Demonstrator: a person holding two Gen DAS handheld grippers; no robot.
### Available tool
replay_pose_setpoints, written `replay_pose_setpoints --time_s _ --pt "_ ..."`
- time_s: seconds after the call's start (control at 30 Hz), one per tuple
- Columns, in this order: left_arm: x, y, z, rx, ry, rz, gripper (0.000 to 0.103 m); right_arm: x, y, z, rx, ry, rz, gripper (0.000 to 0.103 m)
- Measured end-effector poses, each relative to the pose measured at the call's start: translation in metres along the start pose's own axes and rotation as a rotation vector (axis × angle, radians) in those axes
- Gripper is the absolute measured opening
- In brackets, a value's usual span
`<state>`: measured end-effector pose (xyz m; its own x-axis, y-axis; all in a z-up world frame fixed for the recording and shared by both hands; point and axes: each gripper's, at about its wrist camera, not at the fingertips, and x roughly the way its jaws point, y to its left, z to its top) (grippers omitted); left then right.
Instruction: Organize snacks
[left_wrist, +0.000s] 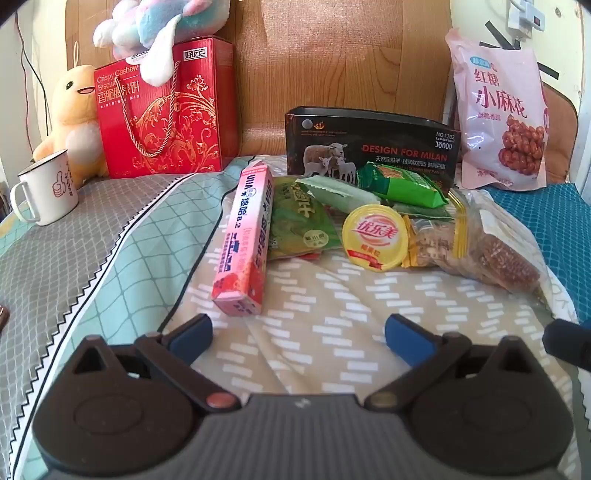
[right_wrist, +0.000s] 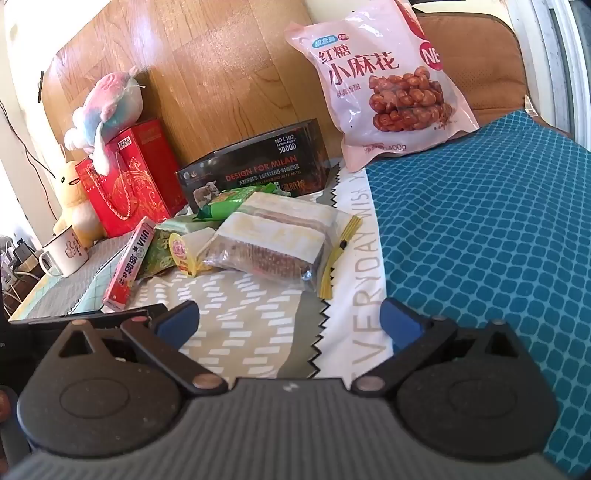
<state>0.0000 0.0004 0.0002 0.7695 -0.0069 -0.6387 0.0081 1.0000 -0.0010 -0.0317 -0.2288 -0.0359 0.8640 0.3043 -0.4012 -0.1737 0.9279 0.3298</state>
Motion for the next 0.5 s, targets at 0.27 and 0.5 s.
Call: replay_pose_setpoints --time_s 0.27,0.5 --pt "-0.0036 0.0006 -0.0030 0.034 -0.004 -0.019 0.103 -0.0006 0.0000 -0.0002 0.007 -0.006 -0.005 0.103" --pt "-0.0036 0.0062 -0.0018 0.060 0.002 -0.060 0.103 -0.0007 -0.0043 -0.0007 0.017 -0.009 0.001 0.103"
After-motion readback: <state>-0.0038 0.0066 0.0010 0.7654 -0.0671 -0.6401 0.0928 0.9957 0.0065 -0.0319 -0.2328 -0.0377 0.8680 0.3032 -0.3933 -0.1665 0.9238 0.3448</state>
